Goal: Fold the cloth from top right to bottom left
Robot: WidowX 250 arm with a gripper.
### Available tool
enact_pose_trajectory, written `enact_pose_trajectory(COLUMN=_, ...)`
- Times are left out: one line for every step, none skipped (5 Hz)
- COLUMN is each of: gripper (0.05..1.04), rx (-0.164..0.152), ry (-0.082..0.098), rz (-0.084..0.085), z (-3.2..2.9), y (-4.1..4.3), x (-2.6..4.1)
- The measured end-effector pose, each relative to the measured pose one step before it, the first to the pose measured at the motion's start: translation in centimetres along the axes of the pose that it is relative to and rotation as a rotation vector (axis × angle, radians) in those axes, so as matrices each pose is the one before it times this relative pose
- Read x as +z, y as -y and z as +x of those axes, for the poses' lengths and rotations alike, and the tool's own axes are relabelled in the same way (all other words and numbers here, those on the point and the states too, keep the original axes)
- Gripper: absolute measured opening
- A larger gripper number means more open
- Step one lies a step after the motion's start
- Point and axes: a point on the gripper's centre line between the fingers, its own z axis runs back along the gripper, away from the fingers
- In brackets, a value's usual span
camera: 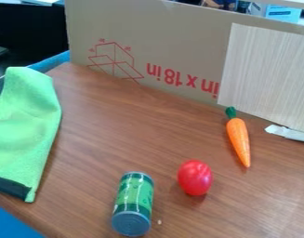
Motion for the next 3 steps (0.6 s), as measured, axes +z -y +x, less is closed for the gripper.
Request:
enact_pose_trajectory(gripper=1.001, rx=-0.0636, ry=0.0811, rz=-0.0444, z=0.222, y=1.041, x=3.478)
enact_pose_trajectory(gripper=1.001, rx=-0.1046, ry=0.0326, rz=-0.0414, z=-0.084, y=2.236, x=2.83)
enact_pose_trajectory(gripper=1.001, rx=-0.0655, ry=0.001, rz=-0.0048, z=-0.292, y=2.127, x=1.769)
